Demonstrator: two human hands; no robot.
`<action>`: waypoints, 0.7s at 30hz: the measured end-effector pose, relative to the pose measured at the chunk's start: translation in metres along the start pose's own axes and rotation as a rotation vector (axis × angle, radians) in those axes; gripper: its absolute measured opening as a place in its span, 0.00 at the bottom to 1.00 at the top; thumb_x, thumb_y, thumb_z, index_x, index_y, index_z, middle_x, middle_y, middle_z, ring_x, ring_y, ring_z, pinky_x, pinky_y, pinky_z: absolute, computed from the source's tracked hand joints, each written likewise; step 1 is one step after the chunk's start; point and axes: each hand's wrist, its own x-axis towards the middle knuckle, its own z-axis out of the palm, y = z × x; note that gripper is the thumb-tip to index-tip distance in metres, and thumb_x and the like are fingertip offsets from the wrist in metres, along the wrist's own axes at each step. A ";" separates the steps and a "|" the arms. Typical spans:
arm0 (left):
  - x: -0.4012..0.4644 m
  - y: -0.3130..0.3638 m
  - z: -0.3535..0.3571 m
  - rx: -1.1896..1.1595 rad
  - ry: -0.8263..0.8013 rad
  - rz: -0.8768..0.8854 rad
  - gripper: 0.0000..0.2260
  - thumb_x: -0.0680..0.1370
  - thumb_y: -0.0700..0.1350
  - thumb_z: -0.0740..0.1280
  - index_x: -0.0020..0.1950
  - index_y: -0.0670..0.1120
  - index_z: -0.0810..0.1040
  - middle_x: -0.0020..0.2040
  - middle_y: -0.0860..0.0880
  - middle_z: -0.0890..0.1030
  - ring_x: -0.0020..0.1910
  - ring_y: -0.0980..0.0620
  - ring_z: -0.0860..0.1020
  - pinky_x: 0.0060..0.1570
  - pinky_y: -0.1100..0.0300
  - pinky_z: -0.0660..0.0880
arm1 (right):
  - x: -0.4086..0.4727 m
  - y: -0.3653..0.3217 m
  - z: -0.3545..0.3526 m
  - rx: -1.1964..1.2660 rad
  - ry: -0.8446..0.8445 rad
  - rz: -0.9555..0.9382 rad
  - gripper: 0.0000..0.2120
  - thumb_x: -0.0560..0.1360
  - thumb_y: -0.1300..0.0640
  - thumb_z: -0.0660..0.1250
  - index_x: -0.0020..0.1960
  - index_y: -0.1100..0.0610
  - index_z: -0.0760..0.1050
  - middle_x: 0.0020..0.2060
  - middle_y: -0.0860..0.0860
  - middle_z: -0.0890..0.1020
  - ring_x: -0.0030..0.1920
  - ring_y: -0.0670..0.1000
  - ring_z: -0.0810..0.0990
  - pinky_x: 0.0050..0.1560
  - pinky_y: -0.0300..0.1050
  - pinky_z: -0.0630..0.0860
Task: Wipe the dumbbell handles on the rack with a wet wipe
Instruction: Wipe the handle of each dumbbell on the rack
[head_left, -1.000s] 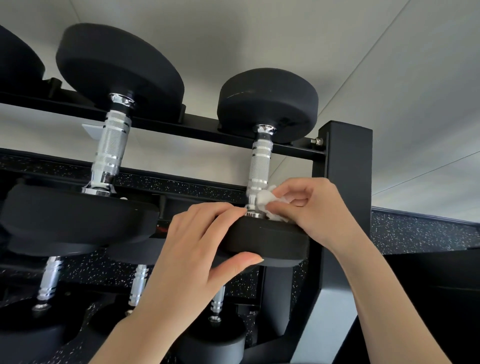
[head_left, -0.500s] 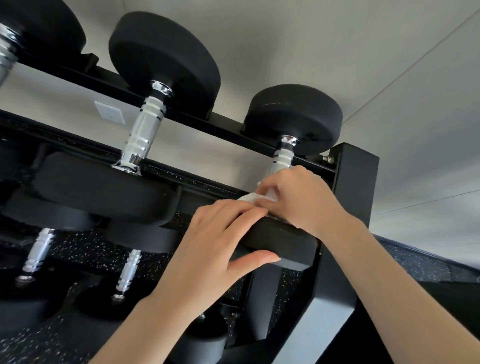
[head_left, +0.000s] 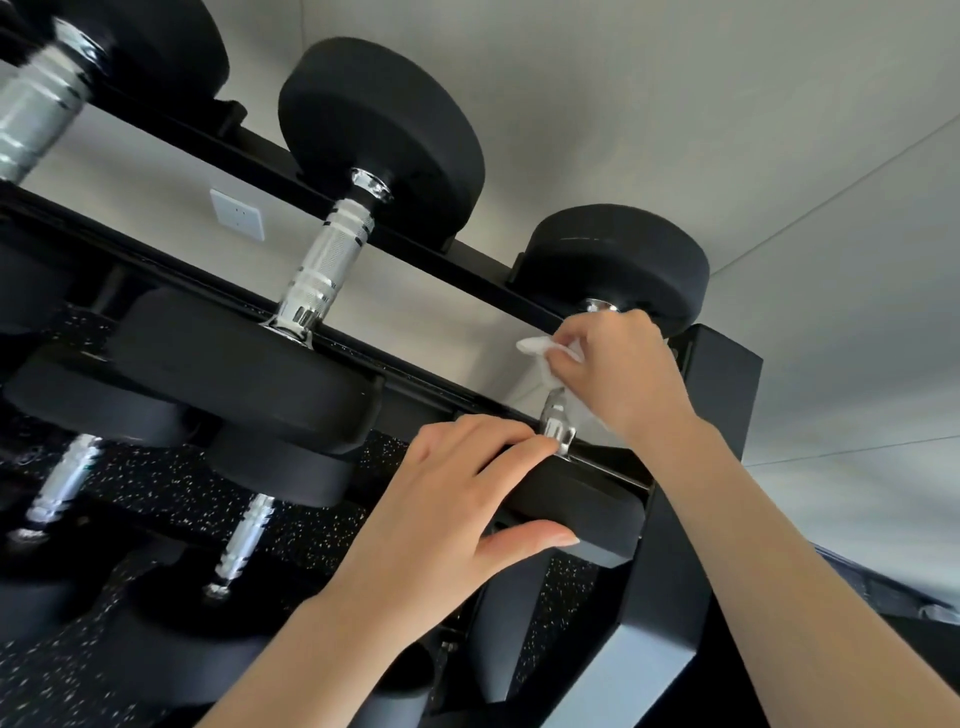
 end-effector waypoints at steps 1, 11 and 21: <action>0.000 0.000 0.000 -0.001 0.001 0.001 0.23 0.76 0.63 0.60 0.63 0.51 0.74 0.57 0.57 0.74 0.59 0.58 0.71 0.61 0.62 0.61 | 0.004 0.002 -0.001 0.007 0.036 0.021 0.08 0.75 0.54 0.65 0.51 0.55 0.80 0.36 0.53 0.79 0.36 0.54 0.77 0.38 0.47 0.76; 0.000 0.000 0.001 -0.012 0.004 0.001 0.23 0.76 0.63 0.60 0.63 0.51 0.74 0.58 0.57 0.75 0.60 0.57 0.71 0.61 0.60 0.62 | -0.004 0.012 0.016 0.130 0.507 0.102 0.08 0.75 0.56 0.67 0.48 0.61 0.80 0.42 0.56 0.81 0.37 0.53 0.78 0.35 0.44 0.75; 0.001 0.000 -0.001 -0.006 -0.025 0.003 0.23 0.77 0.64 0.57 0.64 0.52 0.72 0.59 0.57 0.74 0.60 0.58 0.70 0.59 0.58 0.64 | -0.017 0.024 0.019 0.490 0.516 0.371 0.02 0.74 0.59 0.66 0.46 0.56 0.76 0.32 0.46 0.75 0.31 0.46 0.72 0.42 0.40 0.68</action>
